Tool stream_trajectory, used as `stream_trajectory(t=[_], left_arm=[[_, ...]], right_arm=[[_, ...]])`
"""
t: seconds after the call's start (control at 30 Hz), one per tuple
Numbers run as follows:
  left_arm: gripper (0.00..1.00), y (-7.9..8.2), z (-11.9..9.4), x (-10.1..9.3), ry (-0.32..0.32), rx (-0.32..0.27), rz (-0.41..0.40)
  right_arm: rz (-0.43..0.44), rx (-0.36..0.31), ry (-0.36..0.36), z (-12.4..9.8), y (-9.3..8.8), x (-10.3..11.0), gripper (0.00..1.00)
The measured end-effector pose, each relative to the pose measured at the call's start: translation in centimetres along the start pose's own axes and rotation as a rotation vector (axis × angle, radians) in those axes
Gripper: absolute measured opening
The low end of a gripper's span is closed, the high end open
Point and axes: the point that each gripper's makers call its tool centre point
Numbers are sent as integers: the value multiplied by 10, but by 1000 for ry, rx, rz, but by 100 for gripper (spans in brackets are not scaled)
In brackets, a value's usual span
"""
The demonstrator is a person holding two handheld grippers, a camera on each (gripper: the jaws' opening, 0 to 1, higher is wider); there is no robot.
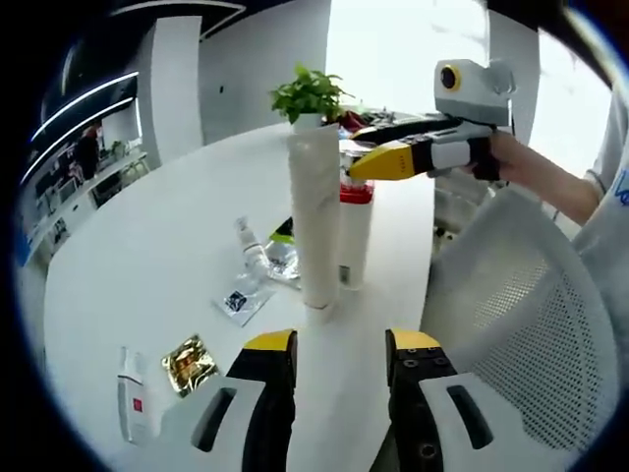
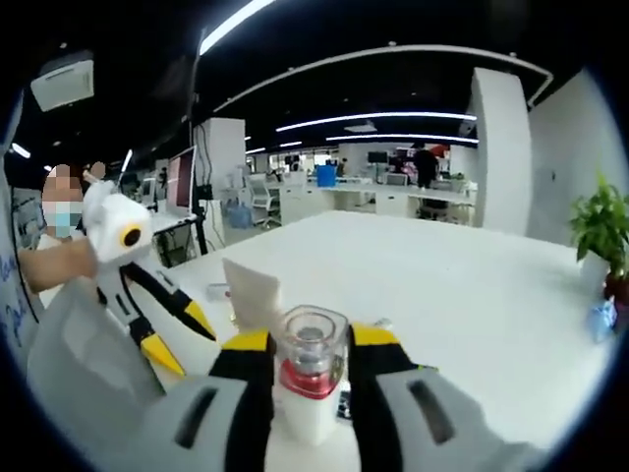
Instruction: Arrange the skincare products in the storage area until every visible bottle or jar stands upright without overlapping.
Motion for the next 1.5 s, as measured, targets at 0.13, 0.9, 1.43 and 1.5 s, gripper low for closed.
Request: stream_trajectory(t=[0.13, 0.9, 1.43, 1.5], left_arm=[[32, -2, -1, 3, 6, -4, -11], [32, -10, -1, 4, 1, 1, -35], [32, -15, -3, 6, 13, -4, -58], [32, -15, -2, 6, 12, -5, -58]], right_arm=[[-15, -12, -10, -4, -1, 2, 28], [-7, 173, 56, -15, -43, 6, 31], [41, 241, 62, -6, -65, 8, 28], [37, 243, 62, -5, -65, 8, 28]])
Point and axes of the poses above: the point that each gripper's makers call its tool centre point, and the gripper's own axes: z roughly forward along the fingers, x roughly to its left, y roughly out of its top, and after that the axes turned 6 degrees about -x, right-handed
